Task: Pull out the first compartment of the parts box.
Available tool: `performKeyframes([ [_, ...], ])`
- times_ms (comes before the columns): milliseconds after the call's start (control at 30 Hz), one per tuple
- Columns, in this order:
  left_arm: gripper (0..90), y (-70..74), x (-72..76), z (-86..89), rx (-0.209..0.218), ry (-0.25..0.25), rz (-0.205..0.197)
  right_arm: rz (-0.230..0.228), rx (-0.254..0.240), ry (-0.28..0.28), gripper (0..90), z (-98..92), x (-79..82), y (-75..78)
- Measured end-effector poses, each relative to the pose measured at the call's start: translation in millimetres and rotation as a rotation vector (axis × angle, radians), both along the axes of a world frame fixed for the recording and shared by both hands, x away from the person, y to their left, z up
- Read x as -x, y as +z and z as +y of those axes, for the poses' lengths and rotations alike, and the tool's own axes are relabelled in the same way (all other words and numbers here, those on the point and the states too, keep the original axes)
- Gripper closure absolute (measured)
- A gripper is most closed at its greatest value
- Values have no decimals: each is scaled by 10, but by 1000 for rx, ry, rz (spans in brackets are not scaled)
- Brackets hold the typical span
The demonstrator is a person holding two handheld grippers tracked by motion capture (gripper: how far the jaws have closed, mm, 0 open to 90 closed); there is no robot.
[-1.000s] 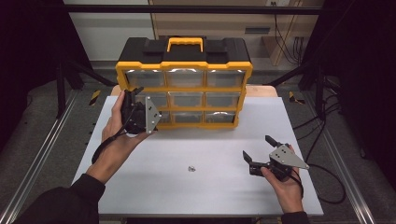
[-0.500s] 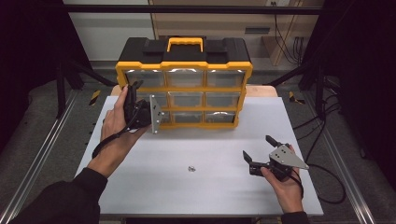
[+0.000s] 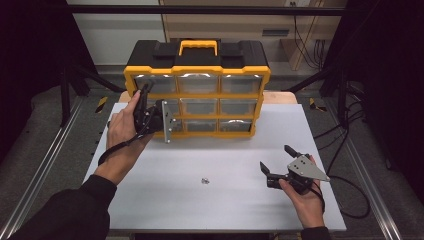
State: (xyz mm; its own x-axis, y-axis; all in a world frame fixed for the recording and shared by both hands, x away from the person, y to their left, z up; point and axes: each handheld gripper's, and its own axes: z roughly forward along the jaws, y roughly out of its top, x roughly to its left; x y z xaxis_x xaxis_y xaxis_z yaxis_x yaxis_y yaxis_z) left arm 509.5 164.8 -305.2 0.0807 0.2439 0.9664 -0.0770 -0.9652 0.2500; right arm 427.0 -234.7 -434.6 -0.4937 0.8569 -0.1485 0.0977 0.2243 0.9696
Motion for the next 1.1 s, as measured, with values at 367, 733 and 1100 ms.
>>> performKeyframes([
  [367,415,62,-66,-11,-60,14,-53,1,4,-1,46,-1,-1,-3],
  [733,566,76,-143,-5,-82,39,-89,0,7,-1,47,-1,-8,-8],
  [1100,624,15,-195,-32,-122,51,-96,3,13,-2,49,-6,-11,-10],
])
